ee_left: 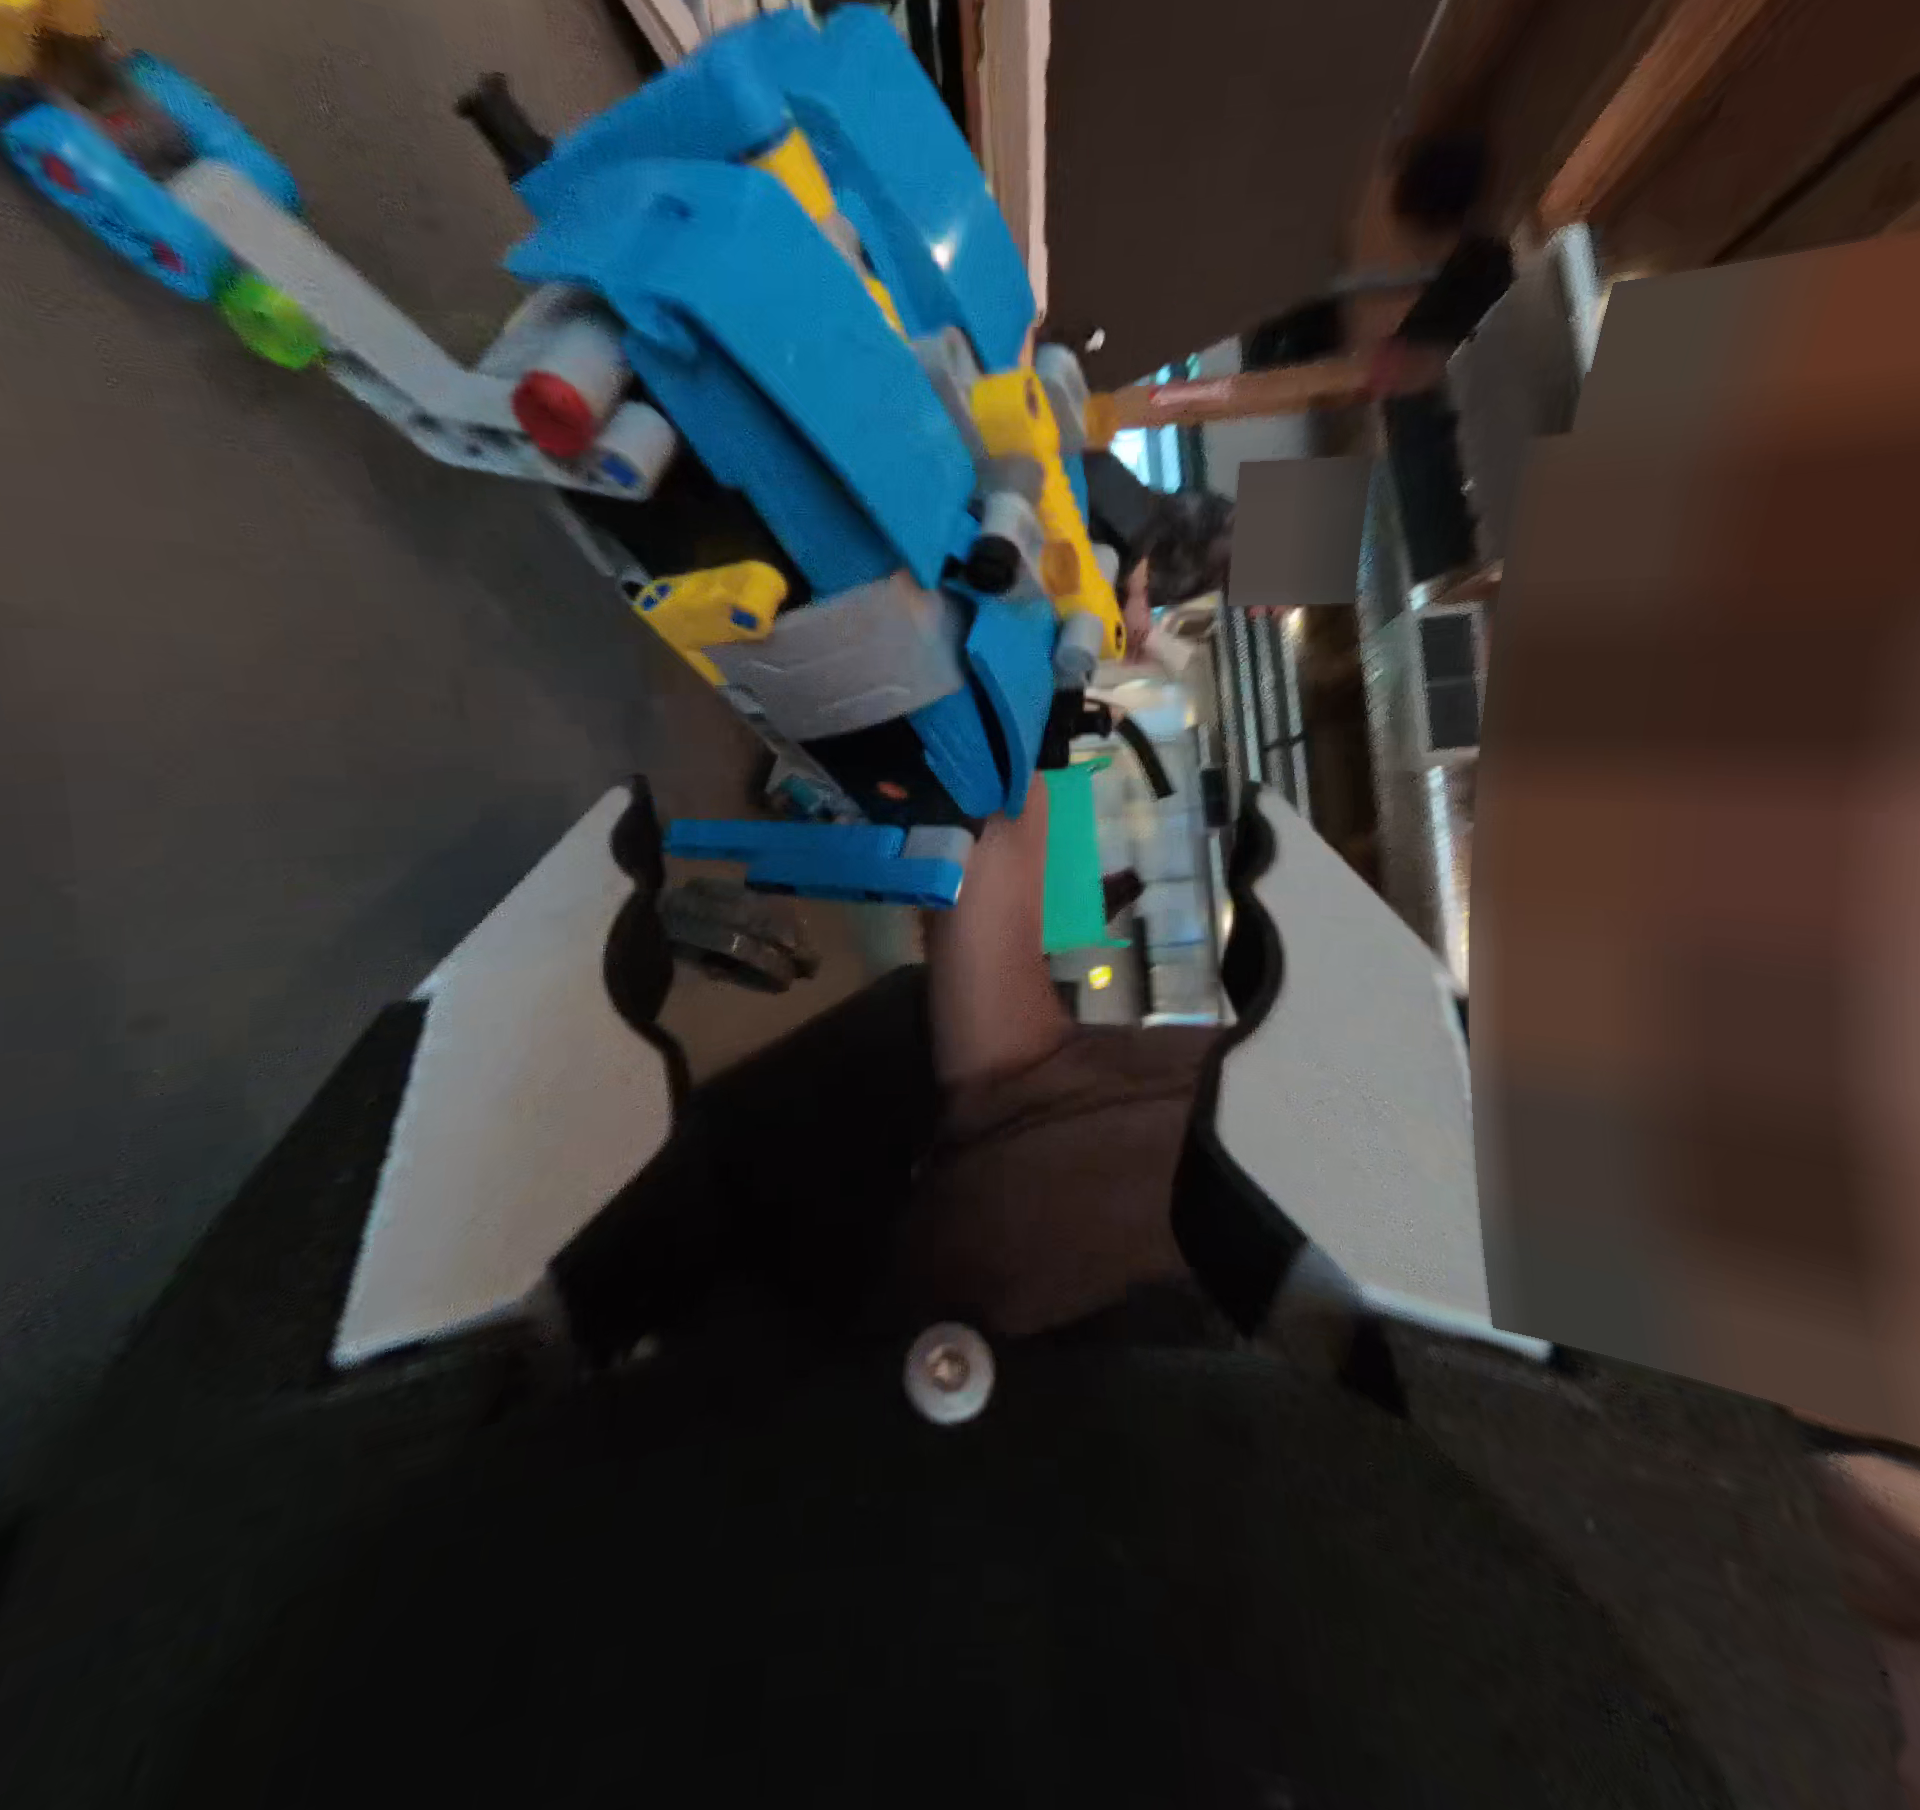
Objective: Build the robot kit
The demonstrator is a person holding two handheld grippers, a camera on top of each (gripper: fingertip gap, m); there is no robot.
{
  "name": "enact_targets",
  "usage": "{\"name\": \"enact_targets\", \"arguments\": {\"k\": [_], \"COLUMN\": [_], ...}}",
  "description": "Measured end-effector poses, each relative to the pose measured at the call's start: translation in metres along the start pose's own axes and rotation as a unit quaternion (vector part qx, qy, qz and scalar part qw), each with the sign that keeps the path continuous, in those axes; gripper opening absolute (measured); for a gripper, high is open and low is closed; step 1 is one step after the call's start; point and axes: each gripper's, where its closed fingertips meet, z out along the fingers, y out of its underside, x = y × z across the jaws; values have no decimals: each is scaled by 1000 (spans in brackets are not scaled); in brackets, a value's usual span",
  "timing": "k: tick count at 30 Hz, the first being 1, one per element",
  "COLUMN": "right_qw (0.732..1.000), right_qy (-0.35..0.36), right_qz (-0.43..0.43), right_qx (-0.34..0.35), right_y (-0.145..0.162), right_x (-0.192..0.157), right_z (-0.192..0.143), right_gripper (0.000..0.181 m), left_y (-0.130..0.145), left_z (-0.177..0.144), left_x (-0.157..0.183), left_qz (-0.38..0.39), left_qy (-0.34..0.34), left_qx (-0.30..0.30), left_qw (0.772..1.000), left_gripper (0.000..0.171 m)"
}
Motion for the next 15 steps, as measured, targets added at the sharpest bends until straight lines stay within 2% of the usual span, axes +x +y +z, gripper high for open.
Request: {"name": "enact_targets", "arguments": {"k": [3, 4, 6, 7, 8, 10, 12, 13, 15], "right_qw": [999, 999, 1000, 1000, 1000, 997, 986, 979, 979], "right_qy": [-36, -38, -17, 9, 31, 61, 64, 59, 59], "right_qz": [16, 16, 10, 5, 2, -20, -54, -61, -71], "right_qx": [15, 15, -3, -2, 3, 48, 148, 183, 181], "right_y": [-3, -4, -1, -4, -9, -36, -84, -104, -118], "right_x": [-6, -6, -4, -1, 0, -4, -13, -16, -11], "right_z": [3, 3, -4, -12, -22, -42, -55, -54, -35], "right_gripper": [24, 25, 33, 47, 53, 59, 74, 84, 85], "left_y": [-11, -14, -20, -19, -16, -9, -11, -12, -12], "left_z": [7, 10, 16, 20, 24, 32, 35, 36, 37], "left_x": [2, 3, 1, 1, 0, -4, -2, 0, 2], "left_qz": [-22, -30, -57, -66, -71, -82, -101, -109, -109], "left_qy": [20, 24, 39, 47, 48, 40, 61, 74, 82], "left_qx": [35, 46, 61, 58, 47, 30, 38, 38, 32], "left_qw": [999, 998, 996, 995, 995, 995, 992, 991, 990], "left_gripper": [124, 125, 121, 112, 106, 94, 85, 81, 80]}}
